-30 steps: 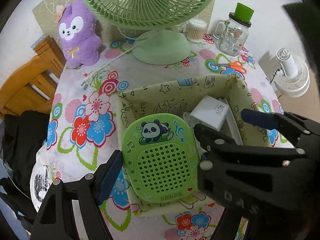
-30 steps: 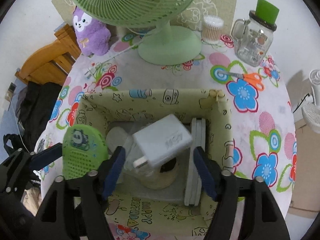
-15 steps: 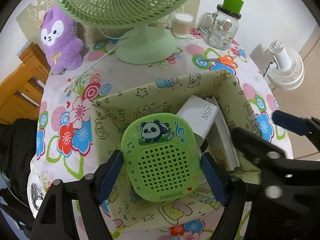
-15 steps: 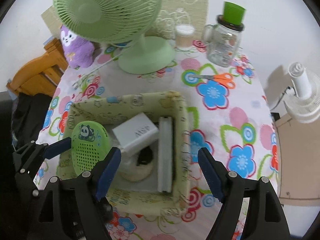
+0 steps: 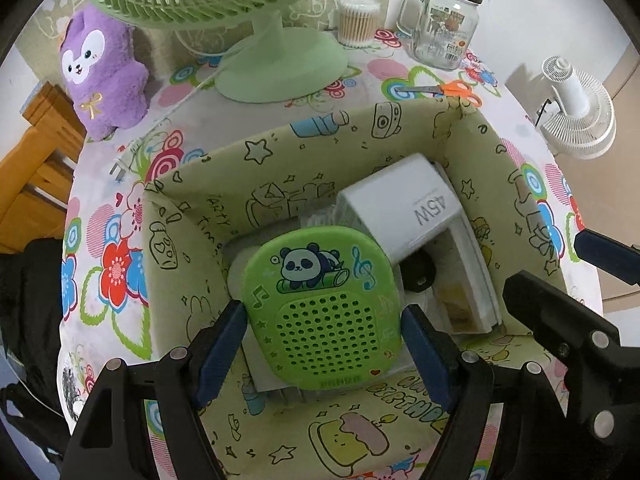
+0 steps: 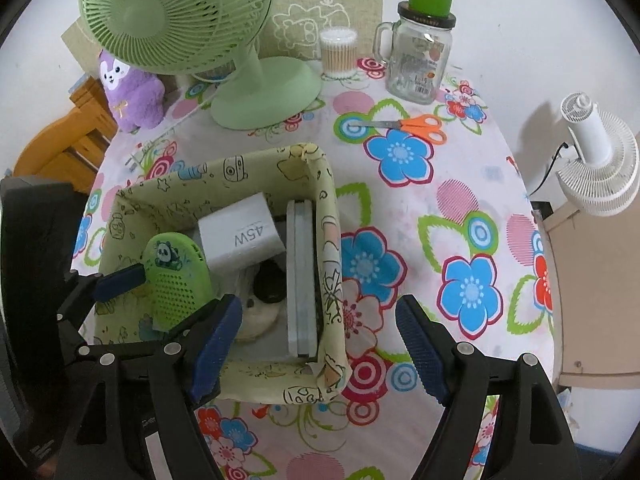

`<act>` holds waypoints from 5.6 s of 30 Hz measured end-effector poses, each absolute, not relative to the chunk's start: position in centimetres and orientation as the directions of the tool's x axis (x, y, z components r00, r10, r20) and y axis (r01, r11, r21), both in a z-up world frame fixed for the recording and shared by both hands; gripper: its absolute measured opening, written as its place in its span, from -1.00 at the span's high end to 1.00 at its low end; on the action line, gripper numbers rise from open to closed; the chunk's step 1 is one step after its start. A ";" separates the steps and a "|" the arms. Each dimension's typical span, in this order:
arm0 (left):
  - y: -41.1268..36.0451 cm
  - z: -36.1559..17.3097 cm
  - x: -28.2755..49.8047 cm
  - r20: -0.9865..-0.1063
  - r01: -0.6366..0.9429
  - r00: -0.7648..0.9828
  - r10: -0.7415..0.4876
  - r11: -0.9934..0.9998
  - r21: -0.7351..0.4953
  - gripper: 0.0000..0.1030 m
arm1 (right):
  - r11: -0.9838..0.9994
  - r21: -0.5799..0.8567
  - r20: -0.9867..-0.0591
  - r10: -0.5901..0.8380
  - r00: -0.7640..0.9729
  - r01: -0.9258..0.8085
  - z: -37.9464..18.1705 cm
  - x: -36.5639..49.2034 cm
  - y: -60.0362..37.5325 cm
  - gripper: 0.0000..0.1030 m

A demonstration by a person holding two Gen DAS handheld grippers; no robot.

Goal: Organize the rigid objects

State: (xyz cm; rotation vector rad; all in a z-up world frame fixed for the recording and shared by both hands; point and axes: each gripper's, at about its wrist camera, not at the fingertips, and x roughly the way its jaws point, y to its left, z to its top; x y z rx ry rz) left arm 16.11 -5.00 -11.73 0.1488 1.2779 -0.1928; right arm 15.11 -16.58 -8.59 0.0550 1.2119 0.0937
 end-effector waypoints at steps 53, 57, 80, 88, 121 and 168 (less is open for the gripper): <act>0.7 -2.5 6.7 -0.880 0.184 0.466 -0.086 0.983 0.002 -0.99 | 0.998 0.058 -0.879 0.055 0.473 -0.009 -2.3 7.7 -14.6 -0.74; 1.2 -2.1 5.8 -0.874 0.198 0.473 -0.116 0.980 -0.022 -1.00 | 0.999 0.044 -0.874 0.024 0.484 0.030 -1.8 6.3 -14.8 -0.76; 2.0 3.3 -0.9 -0.806 0.137 0.586 -0.079 0.991 0.002 -1.00 | 0.998 0.051 -0.814 0.022 0.580 0.033 2.5 -1.5 -16.9 -0.84; 1.2 4.8 -2.6 -0.791 0.121 0.605 -0.092 0.992 -0.023 -1.00 | 0.999 0.042 -0.781 0.037 0.624 -0.007 4.9 -2.9 -17.2 -0.93; 0.2 5.6 -2.9 -0.787 0.076 0.610 -0.093 0.995 -0.058 -1.00 | 0.999 0.033 -0.742 0.043 0.669 -0.027 6.4 -3.1 -17.7 -0.99; 0.3 5.2 -2.7 -0.791 0.072 0.606 -0.085 0.996 -0.053 -1.00 | 0.999 0.034 -0.754 0.049 0.655 -0.035 5.6 -2.5 -17.5 -1.00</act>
